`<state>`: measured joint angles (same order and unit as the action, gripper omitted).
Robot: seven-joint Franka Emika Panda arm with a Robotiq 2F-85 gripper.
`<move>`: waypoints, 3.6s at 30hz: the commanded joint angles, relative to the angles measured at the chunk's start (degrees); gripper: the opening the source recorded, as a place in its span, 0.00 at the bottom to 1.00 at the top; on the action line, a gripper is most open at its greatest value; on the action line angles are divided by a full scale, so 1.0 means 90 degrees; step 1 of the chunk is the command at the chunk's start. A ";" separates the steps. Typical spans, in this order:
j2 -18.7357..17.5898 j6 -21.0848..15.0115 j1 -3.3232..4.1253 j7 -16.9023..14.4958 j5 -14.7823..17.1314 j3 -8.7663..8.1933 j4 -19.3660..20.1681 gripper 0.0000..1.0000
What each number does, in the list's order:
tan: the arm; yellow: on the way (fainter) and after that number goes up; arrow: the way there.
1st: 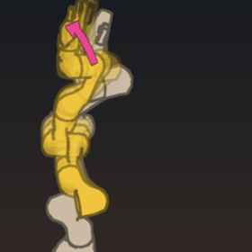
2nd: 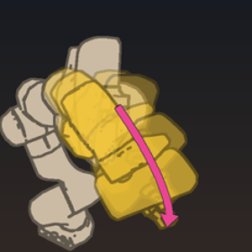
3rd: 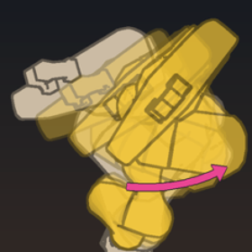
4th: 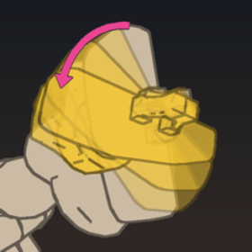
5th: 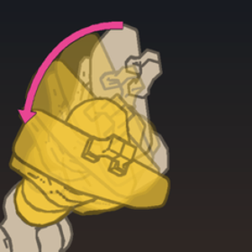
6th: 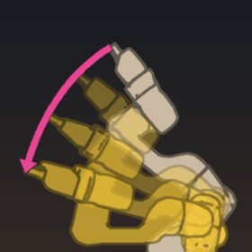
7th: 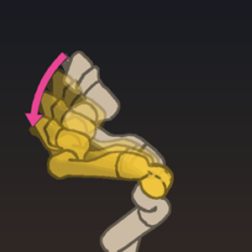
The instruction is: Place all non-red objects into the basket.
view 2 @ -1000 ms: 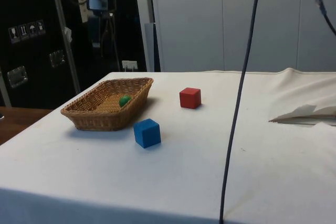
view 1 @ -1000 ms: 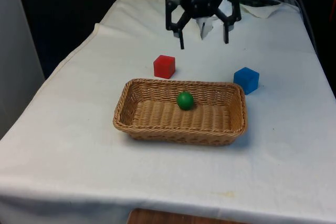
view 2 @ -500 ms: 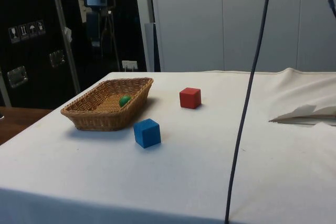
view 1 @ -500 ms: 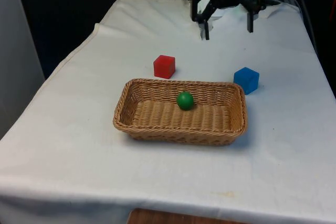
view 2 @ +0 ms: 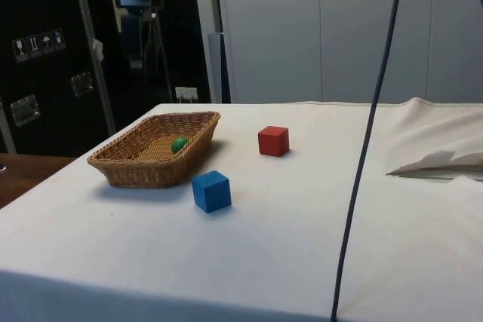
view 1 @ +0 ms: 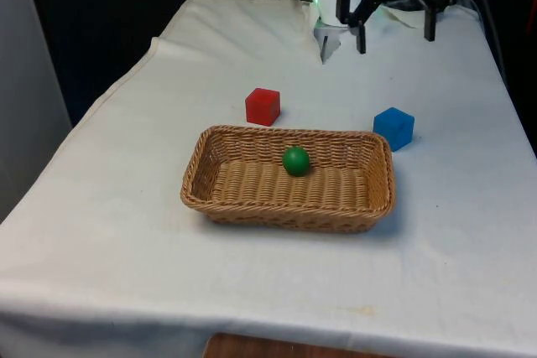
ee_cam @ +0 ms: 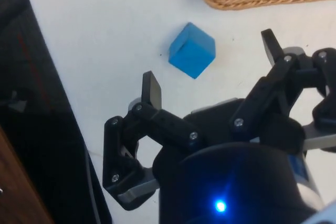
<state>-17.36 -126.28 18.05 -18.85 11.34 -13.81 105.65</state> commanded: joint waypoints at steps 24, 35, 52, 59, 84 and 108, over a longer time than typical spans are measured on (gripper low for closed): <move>0.0630 -0.0401 0.0064 0.0248 -0.0344 0.0503 0.0891 1.00; 0.0573 -0.0649 0.0083 0.0395 -0.0363 0.0764 0.0987 1.00; 0.0363 -0.0961 0.0032 -0.0159 -0.0306 0.1019 0.1241 1.00; 0.0204 -0.1235 0.0025 -0.0579 -0.0223 0.1050 0.1388 1.00; 0.0261 -0.2273 -0.0146 -0.1687 0.0102 0.1095 0.2476 1.00; -0.0191 -0.3126 -0.0255 -0.3088 0.0465 0.1114 0.2757 1.00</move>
<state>-19.19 -153.55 16.27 -45.61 14.44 -4.47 130.23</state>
